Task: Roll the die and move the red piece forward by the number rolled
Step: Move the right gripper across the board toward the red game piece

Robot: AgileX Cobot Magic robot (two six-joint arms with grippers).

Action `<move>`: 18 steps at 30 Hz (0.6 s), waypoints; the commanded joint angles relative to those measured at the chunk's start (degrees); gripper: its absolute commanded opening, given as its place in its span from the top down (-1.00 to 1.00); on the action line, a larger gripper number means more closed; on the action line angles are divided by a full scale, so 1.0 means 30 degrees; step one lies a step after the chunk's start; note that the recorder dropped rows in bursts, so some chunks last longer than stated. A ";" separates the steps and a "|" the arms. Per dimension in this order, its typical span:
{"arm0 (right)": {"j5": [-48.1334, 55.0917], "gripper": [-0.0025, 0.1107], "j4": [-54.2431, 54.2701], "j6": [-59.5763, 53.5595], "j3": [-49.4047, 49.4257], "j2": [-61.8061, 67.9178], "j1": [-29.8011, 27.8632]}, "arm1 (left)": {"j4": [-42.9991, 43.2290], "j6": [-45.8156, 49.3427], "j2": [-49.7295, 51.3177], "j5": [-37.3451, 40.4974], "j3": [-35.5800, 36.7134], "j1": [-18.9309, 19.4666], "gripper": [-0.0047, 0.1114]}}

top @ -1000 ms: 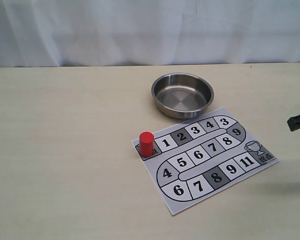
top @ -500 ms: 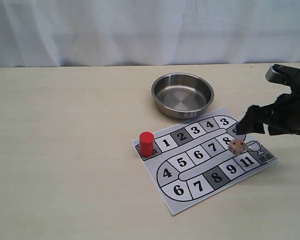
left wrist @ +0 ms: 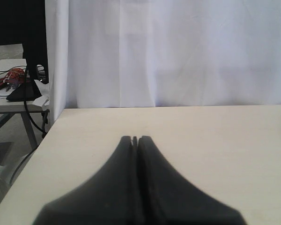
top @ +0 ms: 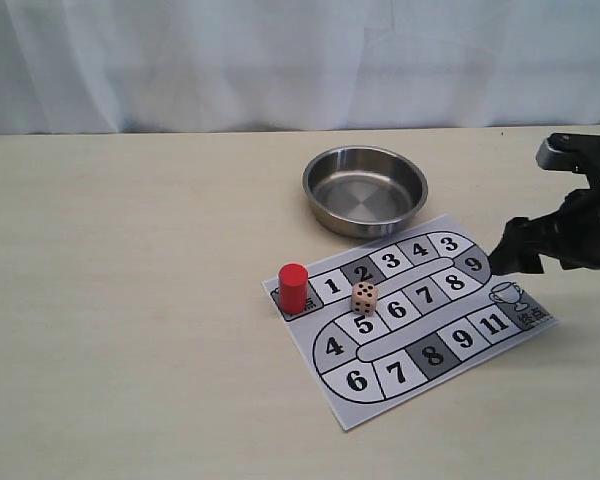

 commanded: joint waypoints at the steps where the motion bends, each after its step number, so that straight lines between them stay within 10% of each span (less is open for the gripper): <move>1: -0.0254 -0.42 -0.2591 0.2164 -0.0043 -0.0023 -0.0036 | -0.0024 -0.0041 -0.0021 -0.0176 -0.0100 -0.0002 0.92; 18: -0.0470 0.78 -0.2984 -0.0084 -0.0043 -0.0023 0.3985 | -0.0024 -0.0041 -0.0021 -0.0176 -0.0100 -0.0002 0.92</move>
